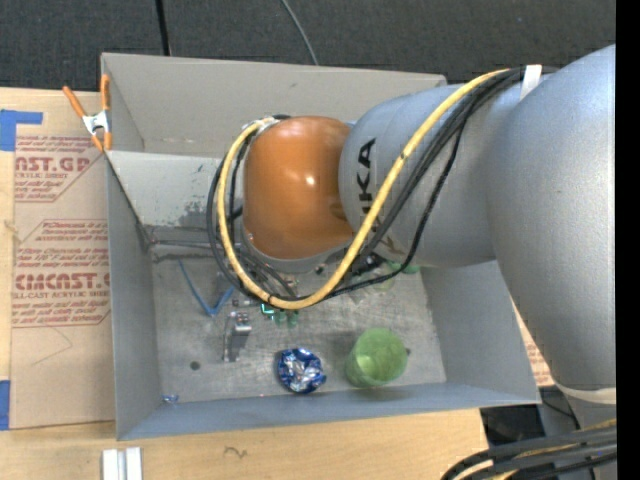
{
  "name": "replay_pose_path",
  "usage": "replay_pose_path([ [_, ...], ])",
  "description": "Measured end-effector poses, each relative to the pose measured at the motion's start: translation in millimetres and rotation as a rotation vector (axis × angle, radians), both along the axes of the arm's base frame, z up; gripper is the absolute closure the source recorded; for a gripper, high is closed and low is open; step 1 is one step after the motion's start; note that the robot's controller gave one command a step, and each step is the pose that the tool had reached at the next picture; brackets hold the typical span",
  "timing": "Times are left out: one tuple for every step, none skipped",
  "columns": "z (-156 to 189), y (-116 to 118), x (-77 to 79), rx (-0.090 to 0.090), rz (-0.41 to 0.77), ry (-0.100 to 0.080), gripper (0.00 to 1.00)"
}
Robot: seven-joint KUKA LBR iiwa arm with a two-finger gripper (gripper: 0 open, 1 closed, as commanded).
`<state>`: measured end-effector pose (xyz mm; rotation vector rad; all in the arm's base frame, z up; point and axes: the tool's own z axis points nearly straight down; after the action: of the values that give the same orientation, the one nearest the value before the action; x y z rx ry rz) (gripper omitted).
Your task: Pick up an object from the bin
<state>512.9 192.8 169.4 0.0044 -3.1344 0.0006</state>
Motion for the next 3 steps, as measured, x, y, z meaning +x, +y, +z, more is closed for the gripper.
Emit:
replay_pose_path([
  [-66,-5,-29.2,0.0,0.169,-0.001,0.0],
  [-74,-73,-14.7,-0.001,0.275,-0.006,0.0],
  [-43,-116,-9.3,0.001,0.443,-0.009,0.0],
])
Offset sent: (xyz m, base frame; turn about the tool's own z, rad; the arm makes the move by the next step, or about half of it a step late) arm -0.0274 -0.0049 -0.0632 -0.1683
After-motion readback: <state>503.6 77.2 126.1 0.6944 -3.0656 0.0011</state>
